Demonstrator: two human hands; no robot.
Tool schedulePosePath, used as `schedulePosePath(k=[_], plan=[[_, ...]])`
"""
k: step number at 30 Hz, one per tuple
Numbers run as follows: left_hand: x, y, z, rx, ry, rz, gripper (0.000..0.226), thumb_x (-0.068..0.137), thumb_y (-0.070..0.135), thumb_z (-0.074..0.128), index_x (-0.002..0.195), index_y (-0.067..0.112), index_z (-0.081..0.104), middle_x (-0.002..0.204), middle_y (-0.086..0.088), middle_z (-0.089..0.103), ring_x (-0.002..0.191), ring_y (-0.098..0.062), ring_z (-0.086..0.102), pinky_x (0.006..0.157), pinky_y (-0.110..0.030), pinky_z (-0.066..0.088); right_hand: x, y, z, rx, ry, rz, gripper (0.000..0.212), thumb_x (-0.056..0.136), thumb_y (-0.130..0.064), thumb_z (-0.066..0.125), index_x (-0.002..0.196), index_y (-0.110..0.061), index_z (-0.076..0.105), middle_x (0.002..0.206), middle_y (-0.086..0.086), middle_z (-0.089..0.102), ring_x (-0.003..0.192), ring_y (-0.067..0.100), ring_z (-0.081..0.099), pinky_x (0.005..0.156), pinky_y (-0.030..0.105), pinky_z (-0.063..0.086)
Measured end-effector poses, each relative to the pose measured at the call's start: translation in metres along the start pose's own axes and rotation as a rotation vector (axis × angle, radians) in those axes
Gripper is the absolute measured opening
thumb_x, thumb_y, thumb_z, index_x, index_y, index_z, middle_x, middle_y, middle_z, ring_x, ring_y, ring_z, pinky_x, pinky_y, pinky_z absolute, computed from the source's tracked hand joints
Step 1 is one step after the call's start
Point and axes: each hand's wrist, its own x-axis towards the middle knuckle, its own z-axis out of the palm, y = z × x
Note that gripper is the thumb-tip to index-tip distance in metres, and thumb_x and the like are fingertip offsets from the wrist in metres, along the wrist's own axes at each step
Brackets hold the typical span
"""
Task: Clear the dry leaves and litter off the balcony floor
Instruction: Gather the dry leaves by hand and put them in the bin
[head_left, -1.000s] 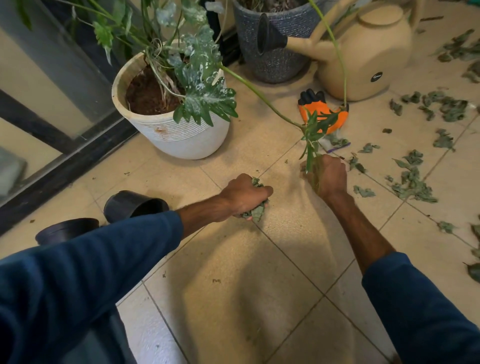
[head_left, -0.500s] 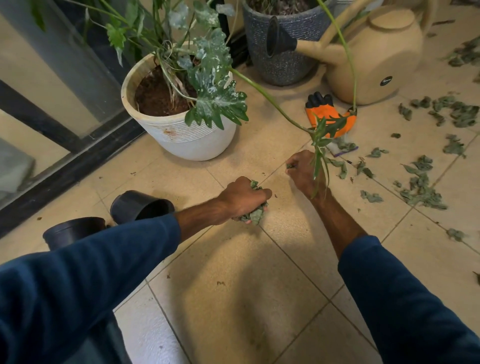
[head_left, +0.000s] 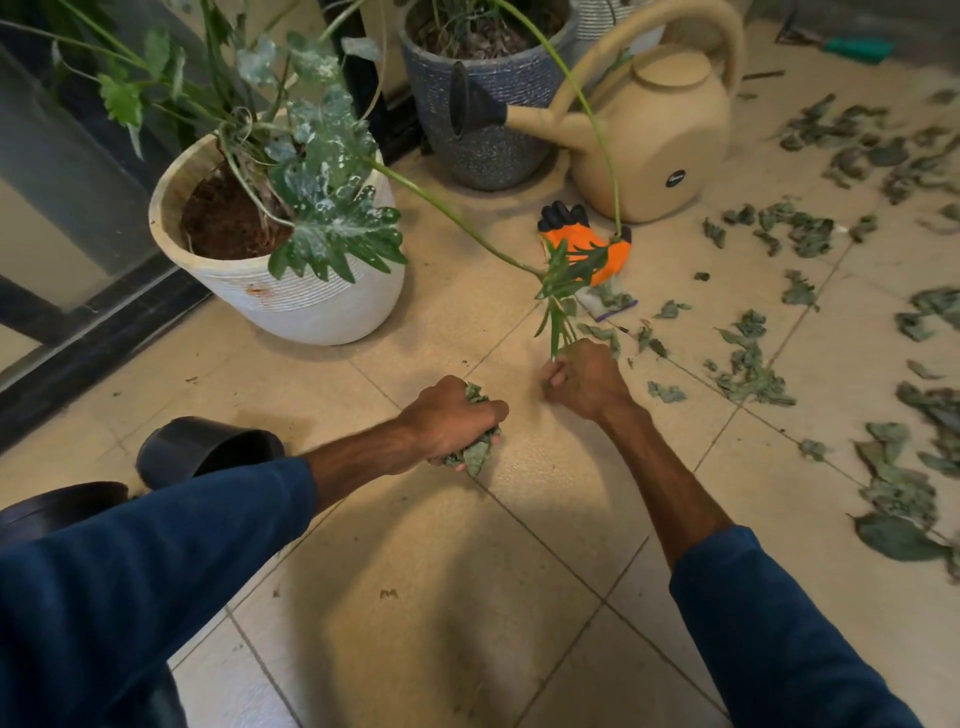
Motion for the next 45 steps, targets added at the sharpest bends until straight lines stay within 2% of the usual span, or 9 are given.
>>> schedulePosePath(k=[2,4,6,13,18,22,30,36,45], plan=[[0.001,0.002,0.003,0.001,-0.014,0.003,0.029,0.089,0.033,0.061,0.075,0.010,0.071,0.052,-0.001,0.063,0.041,-0.020,0.055,0.047,-0.023,0.040,-0.006,0.011,-0.012,0.028,0.028,0.029,0.019,0.071,-0.003,0.084,0.069,-0.020,0.076,0.068,-0.006,0.071,0.066,0.009,0.066,0.070,0.025,0.055],[0.004,0.001,0.004,0.008,-0.016,0.001,0.030,0.088,0.035,0.061,0.078,0.009,0.071,0.055,-0.002,0.064,0.042,-0.018,0.056,0.048,-0.022,0.040,-0.011,0.021,-0.026,0.083,0.097,0.064,0.016,0.072,-0.004,0.086,0.085,-0.011,0.081,0.079,0.002,0.075,0.068,0.006,0.065,0.068,0.014,0.053],[0.008,0.000,0.005,0.012,-0.003,-0.009,0.037,0.082,0.043,0.063,0.086,0.007,0.072,0.062,-0.003,0.066,0.044,-0.016,0.058,0.049,-0.021,0.042,-0.015,0.030,-0.043,0.154,0.175,0.111,0.020,0.070,-0.003,0.088,0.088,-0.008,0.081,0.082,0.002,0.075,0.068,0.003,0.065,0.060,0.002,0.045],[0.015,-0.003,0.007,0.035,-0.001,0.002,0.070,0.058,0.062,0.058,0.097,0.005,0.072,0.076,-0.008,0.066,0.061,-0.023,0.061,0.061,-0.029,0.049,0.003,0.038,-0.075,0.157,0.334,0.191,0.020,0.074,-0.005,0.087,0.093,-0.007,0.080,0.080,0.002,0.072,0.062,-0.002,0.058,0.052,0.000,0.040],[0.019,-0.005,0.007,0.040,0.005,-0.021,0.057,0.069,0.056,0.061,0.096,0.007,0.073,0.075,-0.006,0.068,0.059,-0.020,0.062,0.058,-0.026,0.049,0.009,0.030,-0.050,0.052,0.284,0.175,0.013,0.073,-0.003,0.086,0.084,-0.008,0.080,0.078,0.003,0.073,0.072,0.011,0.064,0.080,0.025,0.055],[0.022,-0.004,0.008,0.051,0.001,-0.026,0.049,0.078,0.049,0.062,0.096,0.005,0.073,0.069,-0.005,0.066,0.048,-0.016,0.059,0.048,-0.019,0.041,-0.007,0.033,-0.037,0.036,0.372,0.171,0.013,0.079,-0.004,0.081,0.091,-0.011,0.080,0.086,0.005,0.076,0.073,0.012,0.065,0.077,0.019,0.048],[0.014,0.004,0.012,0.021,-0.014,-0.015,0.028,0.090,0.034,0.064,0.087,0.007,0.071,0.058,0.001,0.062,0.038,-0.010,0.056,0.040,-0.017,0.038,-0.030,0.047,-0.050,0.189,0.371,0.122,0.031,0.071,-0.008,0.089,0.098,-0.020,0.081,0.079,-0.006,0.074,0.071,0.010,0.069,0.074,0.026,0.058],[0.006,0.014,0.009,-0.253,-0.145,-0.118,0.021,0.095,0.031,0.059,0.081,0.016,0.064,0.059,-0.001,0.057,0.041,-0.014,0.048,0.038,-0.017,0.025,-0.062,0.016,-0.079,0.394,0.235,-0.018,0.026,0.073,-0.005,0.088,0.096,-0.015,0.082,0.080,-0.003,0.078,0.070,0.014,0.073,0.070,0.027,0.058],[0.013,0.035,0.039,-0.465,-0.249,-0.184,0.025,0.099,0.039,0.056,0.088,0.017,0.057,0.064,0.000,0.058,0.044,-0.014,0.049,0.033,-0.015,0.024,-0.143,-0.036,-0.078,0.540,0.257,0.034,0.021,0.076,-0.008,0.086,0.090,-0.022,0.083,0.072,-0.004,0.077,0.070,0.017,0.073,0.076,0.028,0.057]])
